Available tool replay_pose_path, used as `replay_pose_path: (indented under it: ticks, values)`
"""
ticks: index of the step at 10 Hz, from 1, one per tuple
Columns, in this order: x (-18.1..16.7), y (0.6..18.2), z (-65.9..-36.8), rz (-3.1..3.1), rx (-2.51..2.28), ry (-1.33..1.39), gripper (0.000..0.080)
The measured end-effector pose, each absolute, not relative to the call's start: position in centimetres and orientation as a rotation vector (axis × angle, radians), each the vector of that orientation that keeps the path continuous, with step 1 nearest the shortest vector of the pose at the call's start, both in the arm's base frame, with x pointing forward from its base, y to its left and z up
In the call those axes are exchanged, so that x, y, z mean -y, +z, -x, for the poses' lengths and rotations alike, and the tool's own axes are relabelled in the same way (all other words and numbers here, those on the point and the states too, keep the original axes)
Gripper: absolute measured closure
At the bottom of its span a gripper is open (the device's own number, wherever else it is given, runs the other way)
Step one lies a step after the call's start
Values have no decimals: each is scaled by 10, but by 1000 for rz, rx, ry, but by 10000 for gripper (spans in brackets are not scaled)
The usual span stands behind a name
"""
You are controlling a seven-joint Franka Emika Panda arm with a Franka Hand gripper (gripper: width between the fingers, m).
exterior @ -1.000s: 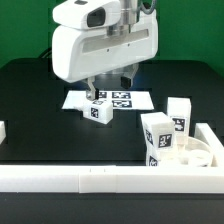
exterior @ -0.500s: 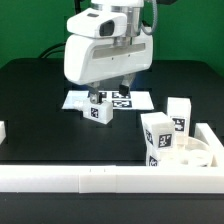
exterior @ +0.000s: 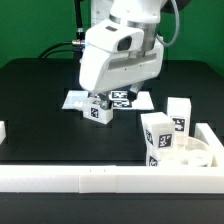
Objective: Assemble stool
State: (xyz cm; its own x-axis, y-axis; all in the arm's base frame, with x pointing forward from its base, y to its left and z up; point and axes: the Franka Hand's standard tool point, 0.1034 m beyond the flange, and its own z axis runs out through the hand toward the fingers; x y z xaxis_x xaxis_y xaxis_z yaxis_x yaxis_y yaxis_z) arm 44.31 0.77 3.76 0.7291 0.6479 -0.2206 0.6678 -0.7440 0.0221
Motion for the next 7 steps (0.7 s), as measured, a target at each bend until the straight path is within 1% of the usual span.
replay_pose_path:
  ticks: [2,3,4,6,7]
  values:
    - [-15,36,-447,-2787,-1087,-426,151]
    - [-13,35,-441,-2756,-1083,-541,151]
    - [-3,35,-443,-2690,-1118,-634,151]
    - [6,53,-453,-2556,-1143,-726,151]
    - [3,52,-448,-2530,-1087,-752,151]
